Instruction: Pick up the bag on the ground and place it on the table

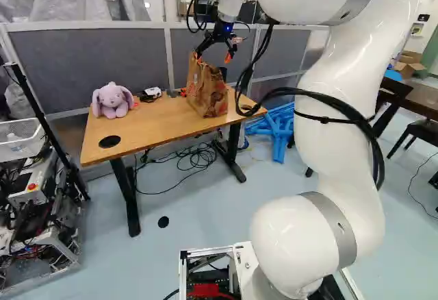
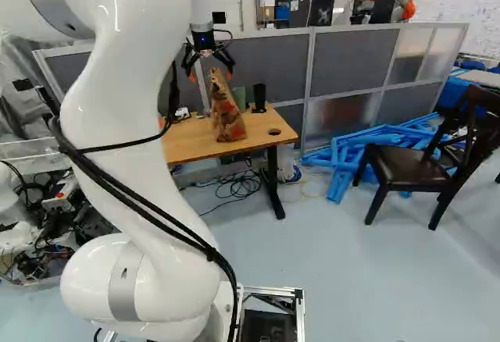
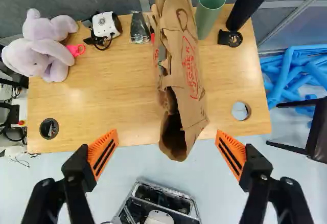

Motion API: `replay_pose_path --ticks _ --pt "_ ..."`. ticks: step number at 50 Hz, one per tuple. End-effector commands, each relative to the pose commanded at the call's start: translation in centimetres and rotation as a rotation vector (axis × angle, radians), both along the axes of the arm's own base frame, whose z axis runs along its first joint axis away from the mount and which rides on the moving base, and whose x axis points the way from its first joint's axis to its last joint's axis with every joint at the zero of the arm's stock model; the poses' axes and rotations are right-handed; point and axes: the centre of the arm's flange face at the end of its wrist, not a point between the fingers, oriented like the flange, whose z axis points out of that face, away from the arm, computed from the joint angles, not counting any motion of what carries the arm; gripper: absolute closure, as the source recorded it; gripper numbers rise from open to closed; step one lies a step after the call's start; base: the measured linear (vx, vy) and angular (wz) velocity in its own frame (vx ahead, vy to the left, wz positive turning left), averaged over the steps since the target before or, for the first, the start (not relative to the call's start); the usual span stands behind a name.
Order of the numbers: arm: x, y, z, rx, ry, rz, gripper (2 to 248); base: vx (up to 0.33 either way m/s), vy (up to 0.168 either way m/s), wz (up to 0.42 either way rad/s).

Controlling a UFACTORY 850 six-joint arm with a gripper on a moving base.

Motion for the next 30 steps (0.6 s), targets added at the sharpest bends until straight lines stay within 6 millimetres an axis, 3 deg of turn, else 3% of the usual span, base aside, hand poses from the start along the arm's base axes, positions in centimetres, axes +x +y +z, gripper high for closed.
replay_pose_path --ticks 30 --pt "0.0 0.0 0.0 0.0 0.0 0.0 3 0.0 0.0 0.0"
